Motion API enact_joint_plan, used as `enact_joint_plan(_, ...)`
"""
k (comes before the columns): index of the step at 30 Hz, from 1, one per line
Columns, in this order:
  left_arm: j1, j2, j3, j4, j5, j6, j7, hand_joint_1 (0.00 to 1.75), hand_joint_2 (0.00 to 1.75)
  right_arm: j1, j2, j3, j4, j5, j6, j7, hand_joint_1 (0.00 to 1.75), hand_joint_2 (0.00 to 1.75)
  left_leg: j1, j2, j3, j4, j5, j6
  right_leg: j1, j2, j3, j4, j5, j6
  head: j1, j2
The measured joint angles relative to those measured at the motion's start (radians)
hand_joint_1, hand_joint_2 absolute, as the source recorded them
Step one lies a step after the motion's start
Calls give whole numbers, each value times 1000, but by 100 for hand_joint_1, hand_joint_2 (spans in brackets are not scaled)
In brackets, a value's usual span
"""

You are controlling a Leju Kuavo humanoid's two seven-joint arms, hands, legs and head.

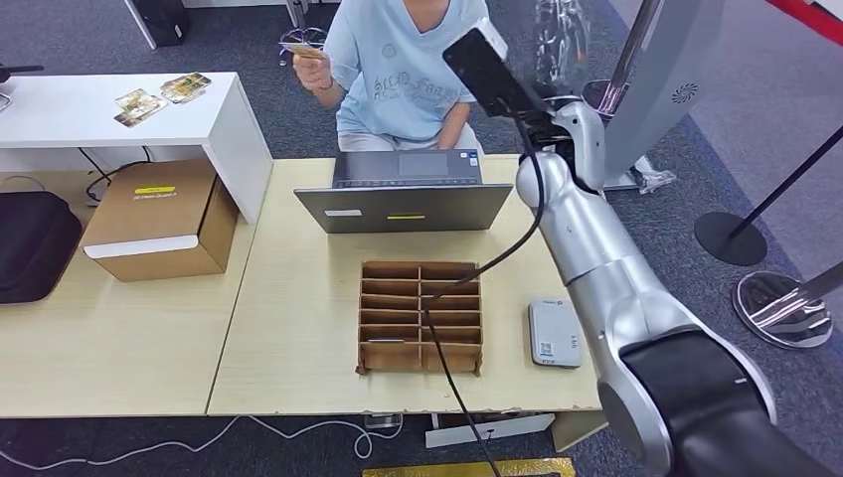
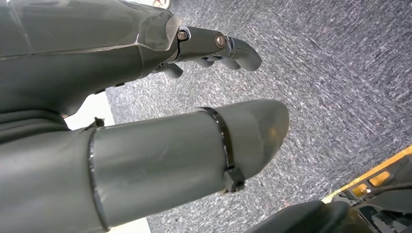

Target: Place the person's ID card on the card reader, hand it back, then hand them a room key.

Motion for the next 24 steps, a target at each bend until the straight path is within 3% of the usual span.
enact_joint_plan(6,3,2,0,0,-2,8,-6,0,0,201,-98,-27,-311,-176,9,-57,0,175,0,0,0,0,-1,0,0,0,0,-1,0,0,0,0)
enact_joint_plan(12,5,6,0,0,-2,18,-29,0,0,403,-164,-75,-553,-380,81,-145,0,175,0,0,-1,0,-1,1,0,0,0,-1,0,0,0,0)
enact_joint_plan(19,10,14,0,0,-2,34,-39,0,0,609,-226,-139,-740,-651,187,-275,0,175,0,0,-1,-1,-1,1,0,0,0,-1,-1,1,0,0)
enact_joint_plan(24,16,18,0,0,-12,46,-47,0,0,744,-258,-166,-834,-792,283,-316,0,175,0,0,-1,-1,-2,1,0,-1,0,-1,-1,1,0,0)
